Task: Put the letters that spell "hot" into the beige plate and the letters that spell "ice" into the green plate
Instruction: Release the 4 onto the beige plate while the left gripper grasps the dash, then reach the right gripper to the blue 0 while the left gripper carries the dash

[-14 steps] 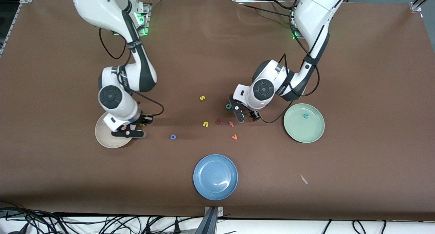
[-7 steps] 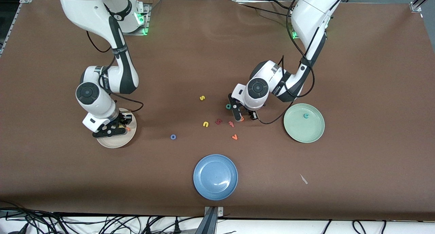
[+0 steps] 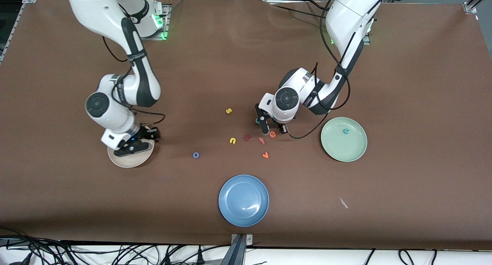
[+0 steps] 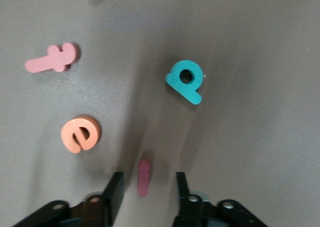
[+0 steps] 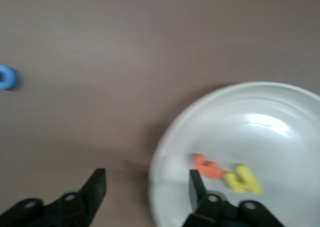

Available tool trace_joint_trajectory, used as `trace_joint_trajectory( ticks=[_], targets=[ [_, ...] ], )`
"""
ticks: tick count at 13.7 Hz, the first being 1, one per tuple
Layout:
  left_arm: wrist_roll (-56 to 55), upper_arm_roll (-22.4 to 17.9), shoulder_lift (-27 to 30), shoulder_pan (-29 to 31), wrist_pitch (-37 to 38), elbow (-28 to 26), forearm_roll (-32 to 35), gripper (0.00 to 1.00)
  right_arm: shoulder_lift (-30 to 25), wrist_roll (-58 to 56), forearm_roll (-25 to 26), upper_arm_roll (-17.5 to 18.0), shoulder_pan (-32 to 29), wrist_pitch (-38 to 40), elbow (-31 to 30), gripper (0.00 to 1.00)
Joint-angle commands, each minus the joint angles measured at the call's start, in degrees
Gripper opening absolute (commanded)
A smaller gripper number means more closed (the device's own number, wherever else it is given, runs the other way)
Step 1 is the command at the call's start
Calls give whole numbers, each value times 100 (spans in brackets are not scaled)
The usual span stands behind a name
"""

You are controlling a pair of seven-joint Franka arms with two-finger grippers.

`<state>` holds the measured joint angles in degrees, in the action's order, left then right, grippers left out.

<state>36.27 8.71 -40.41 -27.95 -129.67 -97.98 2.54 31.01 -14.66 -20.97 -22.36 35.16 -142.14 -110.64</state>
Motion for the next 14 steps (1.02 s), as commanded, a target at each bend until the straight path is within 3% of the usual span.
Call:
trace_joint_trajectory(
  ticks=[1,3,5,9,14],
  targets=[
    [38,-1,-46,-35,-208,-37,186,39,9,183,-109,319,0,168,313,100],
    [47,-1,-46,-35,-243,-37,186,16,281,191,-83,460,8,458,822,100],
    [47,-1,-29,-44,-243,-37,194,0,562,183,-57,618,9,565,1236,100],
    [38,-1,103,-27,-147,-20,370,0,1081,130,-48,829,9,574,1834,100],
    [396,-18,594,359,634,77,388,0,1591,121,145,865,70,574,2345,100]
  ],
)
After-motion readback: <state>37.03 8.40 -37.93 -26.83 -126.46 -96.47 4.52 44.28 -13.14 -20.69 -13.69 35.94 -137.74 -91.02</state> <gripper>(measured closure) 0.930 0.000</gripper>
